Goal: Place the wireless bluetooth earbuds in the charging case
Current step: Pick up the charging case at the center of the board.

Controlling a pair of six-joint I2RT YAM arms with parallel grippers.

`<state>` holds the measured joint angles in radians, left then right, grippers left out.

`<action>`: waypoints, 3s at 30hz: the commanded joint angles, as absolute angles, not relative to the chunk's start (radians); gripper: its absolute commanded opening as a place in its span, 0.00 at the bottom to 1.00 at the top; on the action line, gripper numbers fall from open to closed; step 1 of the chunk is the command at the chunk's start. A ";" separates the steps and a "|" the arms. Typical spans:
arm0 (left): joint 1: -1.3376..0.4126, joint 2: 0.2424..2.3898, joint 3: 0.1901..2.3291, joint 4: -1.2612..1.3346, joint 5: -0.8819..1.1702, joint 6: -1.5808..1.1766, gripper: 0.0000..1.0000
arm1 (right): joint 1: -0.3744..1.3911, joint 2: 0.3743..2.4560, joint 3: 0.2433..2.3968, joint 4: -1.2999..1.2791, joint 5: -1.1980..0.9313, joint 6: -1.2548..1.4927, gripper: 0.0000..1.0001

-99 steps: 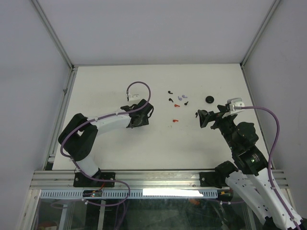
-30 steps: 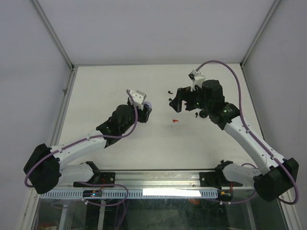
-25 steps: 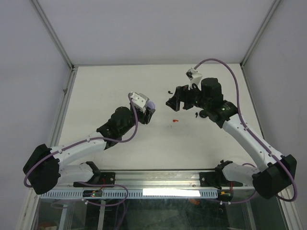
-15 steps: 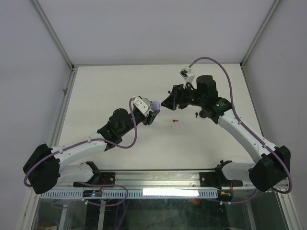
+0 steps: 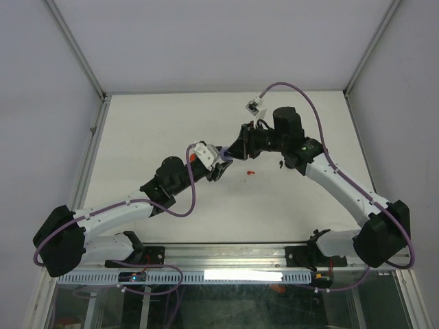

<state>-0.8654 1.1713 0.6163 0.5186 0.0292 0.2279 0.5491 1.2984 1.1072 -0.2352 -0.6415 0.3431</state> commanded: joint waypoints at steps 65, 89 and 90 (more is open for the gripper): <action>-0.552 1.197 0.764 0.467 0.990 -0.204 0.68 | 0.561 1.280 1.333 -0.591 -0.947 -0.196 0.00; -0.552 1.209 0.730 0.528 0.968 -0.268 0.04 | 0.582 1.291 1.331 -0.582 -0.918 -0.209 0.17; -0.552 1.204 0.721 0.531 0.956 -0.263 0.02 | 0.582 1.290 1.329 -0.580 -0.912 -0.209 0.21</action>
